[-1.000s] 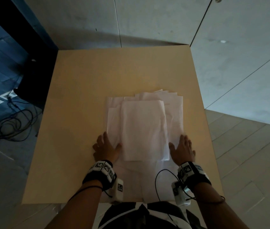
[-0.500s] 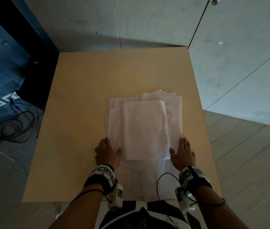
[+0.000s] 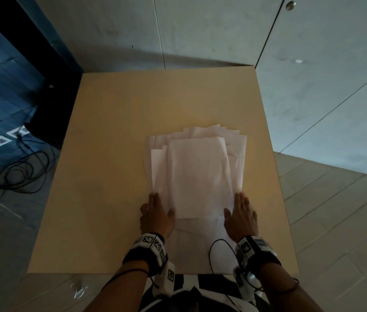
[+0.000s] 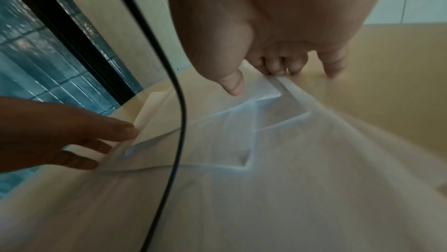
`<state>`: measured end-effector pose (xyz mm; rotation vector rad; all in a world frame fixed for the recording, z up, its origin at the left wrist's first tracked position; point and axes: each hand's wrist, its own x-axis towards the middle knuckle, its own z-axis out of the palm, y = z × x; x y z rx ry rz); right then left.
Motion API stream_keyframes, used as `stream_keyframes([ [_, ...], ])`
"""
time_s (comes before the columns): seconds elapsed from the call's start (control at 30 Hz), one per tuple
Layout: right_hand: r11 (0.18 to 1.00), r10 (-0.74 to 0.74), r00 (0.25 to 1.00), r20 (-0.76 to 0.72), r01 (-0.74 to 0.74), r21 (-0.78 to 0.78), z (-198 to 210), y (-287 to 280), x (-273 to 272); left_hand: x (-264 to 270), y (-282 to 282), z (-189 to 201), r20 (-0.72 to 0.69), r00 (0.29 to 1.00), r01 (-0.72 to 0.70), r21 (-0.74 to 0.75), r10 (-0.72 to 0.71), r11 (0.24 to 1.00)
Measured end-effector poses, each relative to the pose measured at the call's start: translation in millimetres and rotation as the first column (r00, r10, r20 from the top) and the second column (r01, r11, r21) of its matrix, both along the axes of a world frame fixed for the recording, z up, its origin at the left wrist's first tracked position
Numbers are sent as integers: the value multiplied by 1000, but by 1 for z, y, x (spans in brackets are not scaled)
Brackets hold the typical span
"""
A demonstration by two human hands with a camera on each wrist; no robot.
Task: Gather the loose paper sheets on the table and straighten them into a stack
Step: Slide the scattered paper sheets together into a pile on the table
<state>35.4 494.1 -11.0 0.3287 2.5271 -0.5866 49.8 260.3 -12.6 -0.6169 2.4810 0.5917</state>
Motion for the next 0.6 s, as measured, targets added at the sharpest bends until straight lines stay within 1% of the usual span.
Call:
stream_keyframes([
  [0.07, 1000, -3, 1000, 10, 3, -27, 4, -2, -1, 0, 4, 2, 5, 1000, -11, 22, 10, 1000],
  [0.13, 999, -17, 1000, 16, 18, -46, 8, 5, -8, -4, -1, 3, -1, 999, -52, 41, 52, 998],
  [0.23, 999, -14, 999, 35, 16, -42, 7, 19, -17, -12, -12, 1, 2, 996, -91, 12, 91, 996],
  [0.33, 998, 33, 998, 46, -31, -52, 4, 20, -19, -15, -6, 1, 13, 998, -59, 14, 59, 998],
  [0.43, 997, 60, 998, -7, -60, -55, 3, 13, -7, -7, 8, 0, 21, 1000, 3, 28, -4, 1000],
  [0.53, 997, 30, 999, 34, -28, -73, 4, 17, -7, -7, 2, -1, 34, 999, -42, 47, 40, 998],
  [0.6, 997, -11, 999, 47, 14, -80, 8, 21, -17, -17, -10, 2, 12, 997, -80, 54, 80, 995],
])
